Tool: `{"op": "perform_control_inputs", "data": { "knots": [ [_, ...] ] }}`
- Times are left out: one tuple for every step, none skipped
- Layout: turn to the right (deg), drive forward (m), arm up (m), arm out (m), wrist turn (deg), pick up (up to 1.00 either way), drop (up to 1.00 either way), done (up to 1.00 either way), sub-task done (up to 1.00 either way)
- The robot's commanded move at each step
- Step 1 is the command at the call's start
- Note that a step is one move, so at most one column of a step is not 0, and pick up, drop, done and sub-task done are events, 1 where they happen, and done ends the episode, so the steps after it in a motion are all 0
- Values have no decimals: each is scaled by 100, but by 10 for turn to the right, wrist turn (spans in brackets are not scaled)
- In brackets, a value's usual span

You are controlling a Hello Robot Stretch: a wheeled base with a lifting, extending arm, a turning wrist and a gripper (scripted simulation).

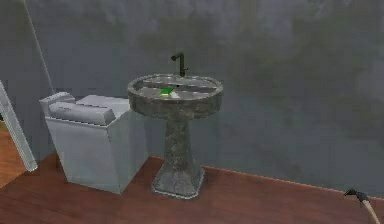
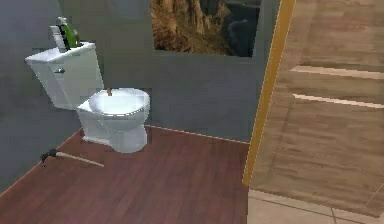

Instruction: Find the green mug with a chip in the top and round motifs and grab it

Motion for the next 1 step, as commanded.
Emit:
{"op": "perform_control_inputs", "data": {
  "knots": [
    [-90, 0, 0, 0, 0, 0, 0, 0, 0]
  ]
}}
